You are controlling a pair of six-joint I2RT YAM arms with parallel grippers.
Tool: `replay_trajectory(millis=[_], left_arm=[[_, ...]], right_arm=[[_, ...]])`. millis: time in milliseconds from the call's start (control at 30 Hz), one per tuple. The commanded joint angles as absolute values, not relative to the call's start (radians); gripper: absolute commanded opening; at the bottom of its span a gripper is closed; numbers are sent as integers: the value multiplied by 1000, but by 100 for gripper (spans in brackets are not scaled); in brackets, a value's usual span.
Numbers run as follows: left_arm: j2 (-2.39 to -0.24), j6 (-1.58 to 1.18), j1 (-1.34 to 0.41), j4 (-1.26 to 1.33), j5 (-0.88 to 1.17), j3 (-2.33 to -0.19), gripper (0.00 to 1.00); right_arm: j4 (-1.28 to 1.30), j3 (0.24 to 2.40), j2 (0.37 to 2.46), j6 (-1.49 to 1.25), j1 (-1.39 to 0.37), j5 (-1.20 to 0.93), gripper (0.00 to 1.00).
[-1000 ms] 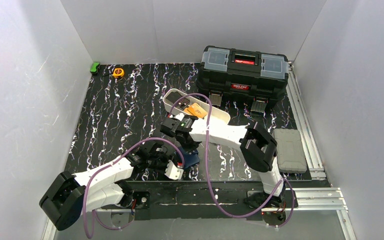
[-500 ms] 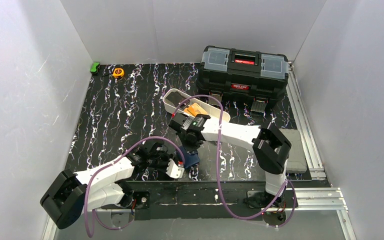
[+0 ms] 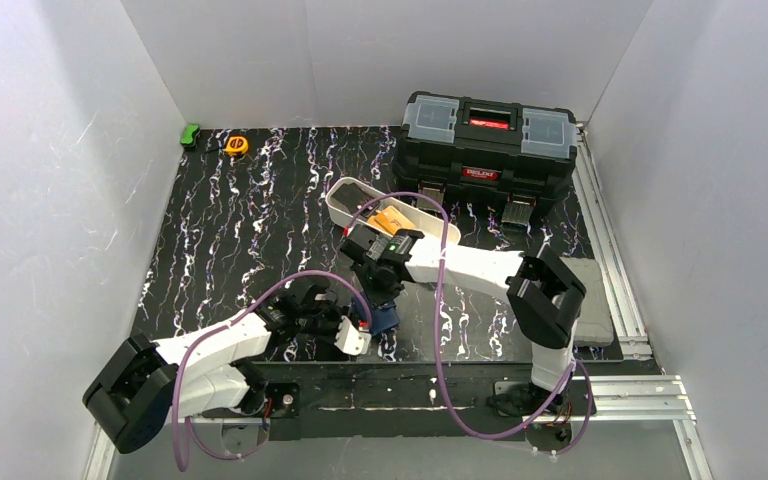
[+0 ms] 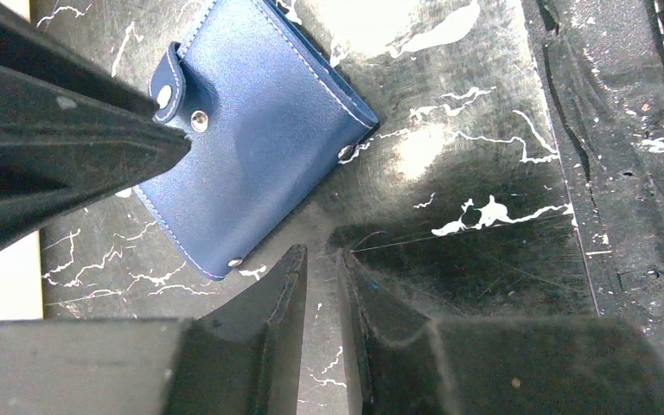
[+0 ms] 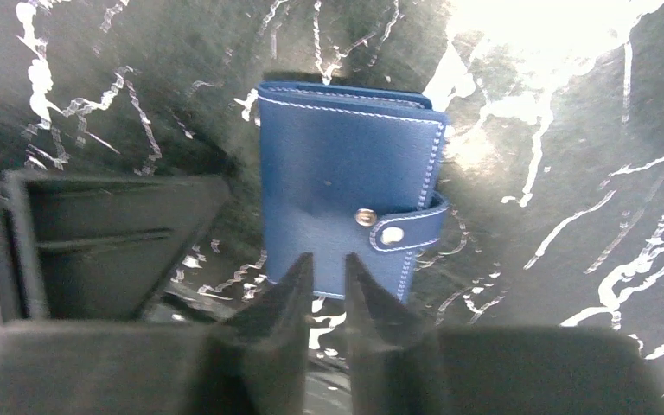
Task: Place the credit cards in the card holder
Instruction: Close the card holder at the center of the board.
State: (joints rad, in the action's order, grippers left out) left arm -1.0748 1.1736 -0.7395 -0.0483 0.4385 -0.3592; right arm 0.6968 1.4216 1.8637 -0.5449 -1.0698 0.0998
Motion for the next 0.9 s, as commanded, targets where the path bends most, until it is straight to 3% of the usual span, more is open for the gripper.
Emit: replay_trajectory(millis=[0, 67, 400, 667, 867], left_arm=[[-1065, 1160, -746, -43, 481, -353, 18], [-1058, 1157, -746, -42, 484, -348, 18], [-1034, 1147, -747, -46, 478, -340, 18], [-1035, 1152, -746, -53, 480, -337, 18], [-1035, 1154, -746, -54, 482, -338, 18]], right_arm=[[719, 1393, 1794, -558, -1063, 180, 38], [761, 1411, 1805, -568, -1063, 222, 48], [798, 1450, 1879, -565, -1065, 232, 57], [783, 1472, 1908, -550, -1079, 213, 56], [786, 1480, 1924, -548, -1082, 222, 50]])
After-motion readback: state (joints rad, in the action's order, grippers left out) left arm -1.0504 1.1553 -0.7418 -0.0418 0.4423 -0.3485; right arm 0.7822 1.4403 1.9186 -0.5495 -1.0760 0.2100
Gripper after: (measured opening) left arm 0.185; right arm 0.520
